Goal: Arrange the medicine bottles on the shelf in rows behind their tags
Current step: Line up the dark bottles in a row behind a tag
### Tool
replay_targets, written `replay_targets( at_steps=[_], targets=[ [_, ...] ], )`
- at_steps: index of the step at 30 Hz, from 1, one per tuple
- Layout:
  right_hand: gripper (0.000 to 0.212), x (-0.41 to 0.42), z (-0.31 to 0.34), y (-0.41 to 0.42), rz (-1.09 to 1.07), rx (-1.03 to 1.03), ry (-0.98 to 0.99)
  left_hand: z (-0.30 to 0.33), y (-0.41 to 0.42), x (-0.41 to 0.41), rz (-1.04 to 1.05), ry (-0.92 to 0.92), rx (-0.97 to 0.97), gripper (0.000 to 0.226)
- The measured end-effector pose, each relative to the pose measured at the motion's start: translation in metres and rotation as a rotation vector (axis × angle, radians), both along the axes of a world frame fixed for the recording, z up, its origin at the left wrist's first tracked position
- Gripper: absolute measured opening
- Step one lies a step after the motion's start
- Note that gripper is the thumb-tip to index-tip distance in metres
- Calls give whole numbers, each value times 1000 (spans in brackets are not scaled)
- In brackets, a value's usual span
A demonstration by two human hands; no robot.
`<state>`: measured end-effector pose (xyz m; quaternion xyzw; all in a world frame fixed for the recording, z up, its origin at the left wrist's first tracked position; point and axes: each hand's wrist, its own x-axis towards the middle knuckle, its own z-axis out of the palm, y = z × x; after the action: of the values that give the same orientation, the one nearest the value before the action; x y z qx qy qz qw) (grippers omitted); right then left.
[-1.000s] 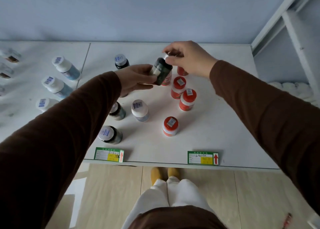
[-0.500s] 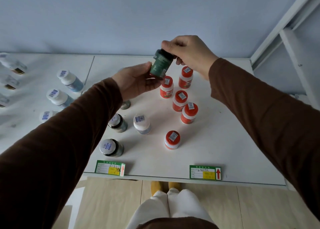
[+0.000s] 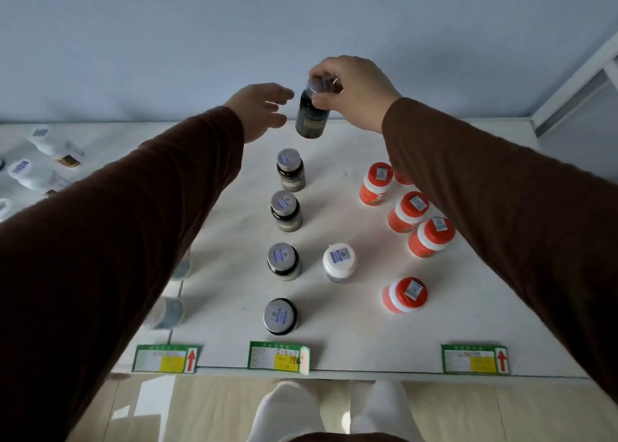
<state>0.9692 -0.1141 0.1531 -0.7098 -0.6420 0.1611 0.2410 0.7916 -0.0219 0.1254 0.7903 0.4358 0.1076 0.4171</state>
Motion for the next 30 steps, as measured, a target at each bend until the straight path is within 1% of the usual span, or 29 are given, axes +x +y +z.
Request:
replay_targets(
  at_steps=[3, 8, 13, 18, 21, 23, 27, 30],
  targets=[
    [37, -12, -19, 19, -25, -74, -53, -18, 20, -14, -30, 88, 88, 40],
    [40, -27, -52, 41, -31, -166, -119, -48, 36, -19, -90, 218, 188, 39],
    [38, -32, -74, 56, -13, -177, -162, -65, 44, -19, -80, 300, 243, 40],
    [39, -33, -85, 61, -11, -161, -165, -70, 44, -21, -37, 313, 211, 40],
    [50, -32, -86, 58, 9, -185, -144, -68, 39, -20, -34, 314, 191, 39],
    [55, -31, -81, 54, 18, -175, -145, -63, 35, -21, -26, 315, 215, 39],
    [48, -24, -60, 35, -30, -59, -136, -47, 19, -26, -10, 285, 310, 38],
    [39, -23, -38, 5, -1, -22, -124, -30, -3, -30, -6, 253, 384, 37]
  ],
)
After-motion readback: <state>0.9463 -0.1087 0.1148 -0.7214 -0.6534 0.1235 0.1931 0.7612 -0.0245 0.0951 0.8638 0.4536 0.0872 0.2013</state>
